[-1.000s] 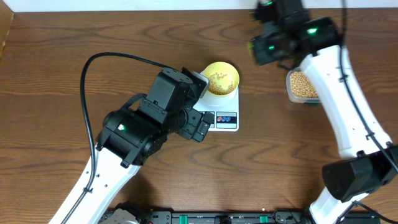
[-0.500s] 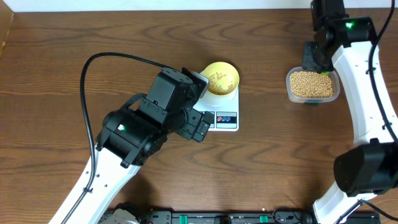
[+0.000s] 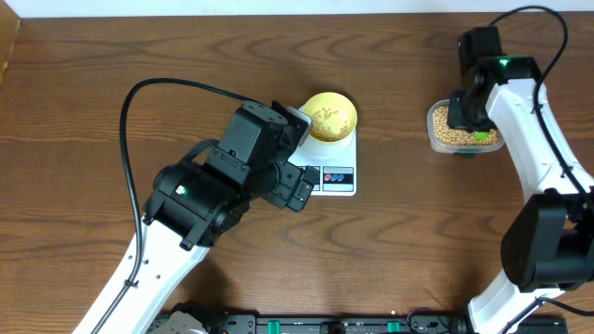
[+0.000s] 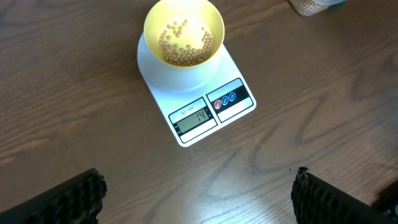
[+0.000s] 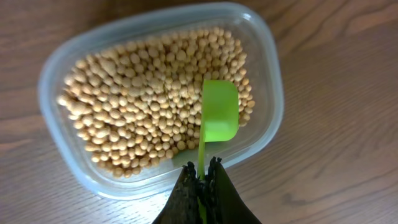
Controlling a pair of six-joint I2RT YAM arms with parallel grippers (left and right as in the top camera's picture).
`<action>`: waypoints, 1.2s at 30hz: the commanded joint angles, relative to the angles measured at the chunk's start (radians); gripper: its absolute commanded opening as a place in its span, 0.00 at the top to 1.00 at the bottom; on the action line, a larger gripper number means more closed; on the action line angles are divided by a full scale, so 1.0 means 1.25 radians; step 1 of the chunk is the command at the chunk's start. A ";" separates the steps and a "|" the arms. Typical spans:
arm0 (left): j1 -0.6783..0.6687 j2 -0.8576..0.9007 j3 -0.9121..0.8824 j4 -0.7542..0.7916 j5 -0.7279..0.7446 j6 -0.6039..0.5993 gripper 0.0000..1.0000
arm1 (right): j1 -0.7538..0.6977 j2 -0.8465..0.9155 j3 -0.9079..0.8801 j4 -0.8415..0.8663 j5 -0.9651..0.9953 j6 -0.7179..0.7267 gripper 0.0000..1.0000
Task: Scoop item into bowl and weigh 50g on scale
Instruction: 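Return the scoop to the tub and scoop more soybeans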
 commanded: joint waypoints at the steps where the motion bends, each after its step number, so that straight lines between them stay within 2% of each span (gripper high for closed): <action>1: 0.002 -0.002 0.020 -0.002 -0.010 0.005 0.02 | -0.005 0.008 -0.028 0.012 0.014 0.013 0.99; 9: 0.002 -0.002 0.020 -0.002 -0.010 0.005 0.02 | -0.043 0.009 -0.035 0.032 -0.178 -0.005 0.99; 19: 0.002 -0.002 0.020 -0.002 -0.010 0.005 0.02 | -0.152 0.010 -0.036 0.032 -0.427 -0.045 0.99; 29: 0.002 -0.002 0.020 -0.002 -0.010 0.005 0.02 | -0.194 0.010 -0.045 0.030 -0.555 -0.068 0.99; 36: 0.002 -0.002 0.020 -0.002 -0.010 0.005 0.02 | -0.194 0.034 -0.064 0.033 -0.558 -0.069 0.99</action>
